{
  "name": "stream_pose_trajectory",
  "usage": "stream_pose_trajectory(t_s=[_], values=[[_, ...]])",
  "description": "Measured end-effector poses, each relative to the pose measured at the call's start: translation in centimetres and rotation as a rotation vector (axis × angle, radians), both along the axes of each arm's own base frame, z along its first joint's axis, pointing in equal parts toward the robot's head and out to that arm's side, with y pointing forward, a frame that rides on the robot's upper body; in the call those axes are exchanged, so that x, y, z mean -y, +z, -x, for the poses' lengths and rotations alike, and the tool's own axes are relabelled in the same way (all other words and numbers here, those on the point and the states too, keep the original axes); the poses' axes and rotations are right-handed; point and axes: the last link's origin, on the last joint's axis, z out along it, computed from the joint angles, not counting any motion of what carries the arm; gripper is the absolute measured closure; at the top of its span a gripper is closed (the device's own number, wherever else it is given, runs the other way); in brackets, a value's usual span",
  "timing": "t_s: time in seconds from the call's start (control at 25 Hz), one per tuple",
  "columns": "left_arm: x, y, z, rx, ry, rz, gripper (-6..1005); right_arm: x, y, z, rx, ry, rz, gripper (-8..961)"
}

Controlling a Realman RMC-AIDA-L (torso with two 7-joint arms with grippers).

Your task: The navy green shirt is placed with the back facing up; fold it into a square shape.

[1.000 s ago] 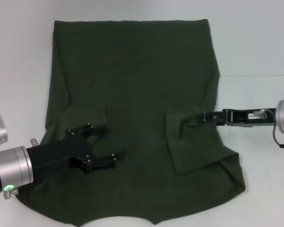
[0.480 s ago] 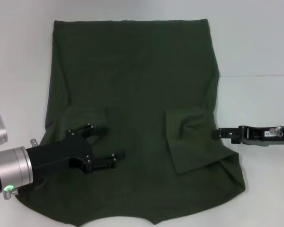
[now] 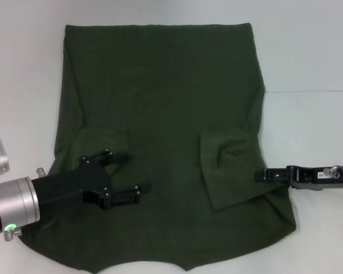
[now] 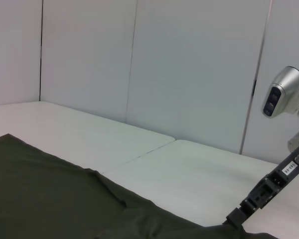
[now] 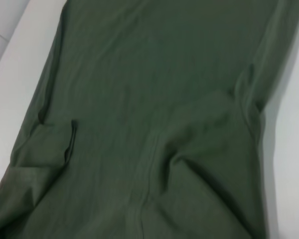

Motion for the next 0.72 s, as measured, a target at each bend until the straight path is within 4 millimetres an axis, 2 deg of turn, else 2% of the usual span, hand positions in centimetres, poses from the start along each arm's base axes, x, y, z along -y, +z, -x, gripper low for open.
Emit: stream_pose_trajectory(t_s=[0.2,0.72], values=[[0.0,0.0,0.1,-0.001,0.002,-0.001,78,0.3,-0.1,0.3,-0.017,0.013,0.021,42],[-0.1,0.0,0.3,-0.007,0.016,-0.014,77,-0.2,-1.0,2.9,-0.06,0.075,0.082,41]])
